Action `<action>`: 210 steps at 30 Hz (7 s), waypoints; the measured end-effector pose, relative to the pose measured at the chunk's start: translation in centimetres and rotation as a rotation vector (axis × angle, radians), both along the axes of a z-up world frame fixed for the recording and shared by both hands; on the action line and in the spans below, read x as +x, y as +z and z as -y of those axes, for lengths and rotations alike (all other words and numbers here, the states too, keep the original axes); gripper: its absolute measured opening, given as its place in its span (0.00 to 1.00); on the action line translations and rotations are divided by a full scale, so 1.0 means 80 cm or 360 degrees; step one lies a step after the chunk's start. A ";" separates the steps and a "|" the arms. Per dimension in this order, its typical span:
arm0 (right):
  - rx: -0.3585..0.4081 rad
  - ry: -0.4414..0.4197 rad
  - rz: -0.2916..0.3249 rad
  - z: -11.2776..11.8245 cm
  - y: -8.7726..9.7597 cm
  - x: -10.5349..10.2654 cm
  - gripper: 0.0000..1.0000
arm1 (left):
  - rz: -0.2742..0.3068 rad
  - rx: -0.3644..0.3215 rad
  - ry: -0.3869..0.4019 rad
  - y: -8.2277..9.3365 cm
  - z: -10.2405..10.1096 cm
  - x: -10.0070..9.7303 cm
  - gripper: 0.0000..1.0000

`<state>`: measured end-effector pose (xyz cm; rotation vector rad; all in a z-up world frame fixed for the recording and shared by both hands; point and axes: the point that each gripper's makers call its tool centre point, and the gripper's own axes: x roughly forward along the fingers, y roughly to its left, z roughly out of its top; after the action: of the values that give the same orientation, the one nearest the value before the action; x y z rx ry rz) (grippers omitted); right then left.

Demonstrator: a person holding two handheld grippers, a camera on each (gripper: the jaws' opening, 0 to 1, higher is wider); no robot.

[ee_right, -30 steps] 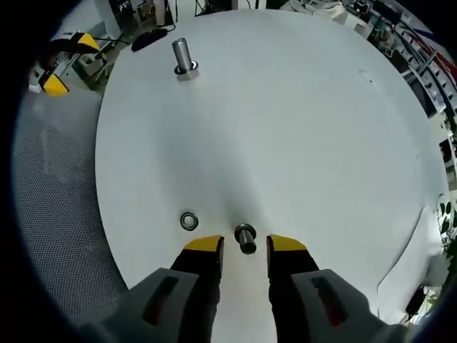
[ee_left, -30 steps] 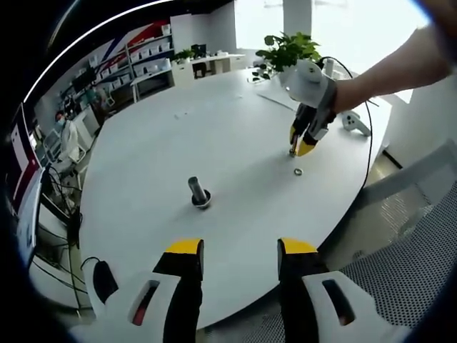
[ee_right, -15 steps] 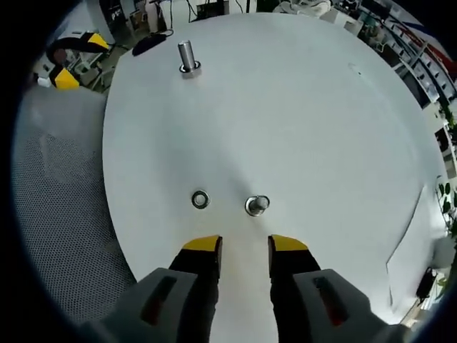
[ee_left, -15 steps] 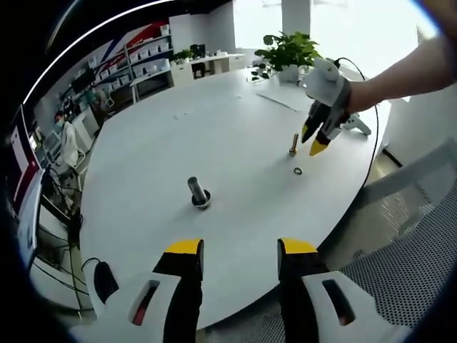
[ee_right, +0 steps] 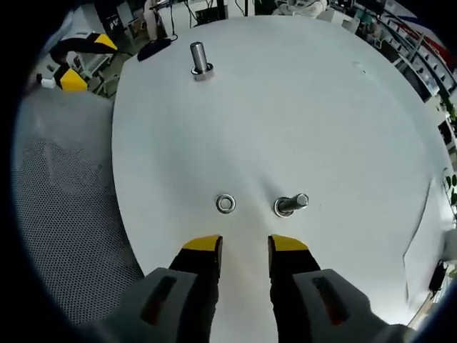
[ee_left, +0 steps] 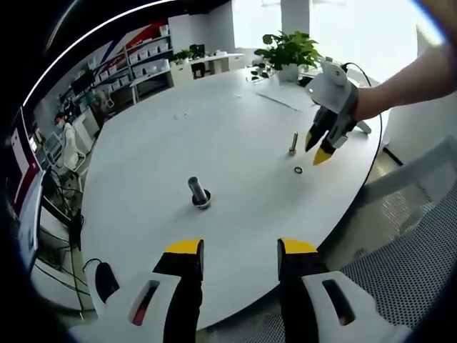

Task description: Place the washer onto the threaded stud by aligning its center hole with the stud, sliding it down to the base, and recovering from edge contact or off-axis alignment until the washer reaches the visible bottom stop.

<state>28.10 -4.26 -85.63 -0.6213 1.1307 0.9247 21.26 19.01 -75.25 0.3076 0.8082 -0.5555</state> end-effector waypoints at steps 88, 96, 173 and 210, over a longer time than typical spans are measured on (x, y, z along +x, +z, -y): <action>-0.0088 0.0069 0.0006 -0.021 -0.007 -0.003 0.13 | 0.0012 -0.0032 0.0007 0.003 0.000 0.004 0.41; -0.0063 -0.0067 -0.0001 0.013 0.003 0.005 0.14 | -0.0002 -0.0021 -0.0018 0.001 0.004 0.001 0.41; -0.0023 0.0024 0.0108 -0.004 0.005 0.058 0.13 | -0.0068 0.0001 -0.0026 -0.010 0.002 -0.006 0.41; 0.0555 -0.0622 0.0501 0.003 0.131 0.022 0.30 | -0.0091 -0.0015 -0.0056 -0.015 0.008 -0.010 0.41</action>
<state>29.84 -4.51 -75.12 -0.2346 0.7476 0.6368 20.47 18.39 -76.43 0.2990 0.8568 -0.6031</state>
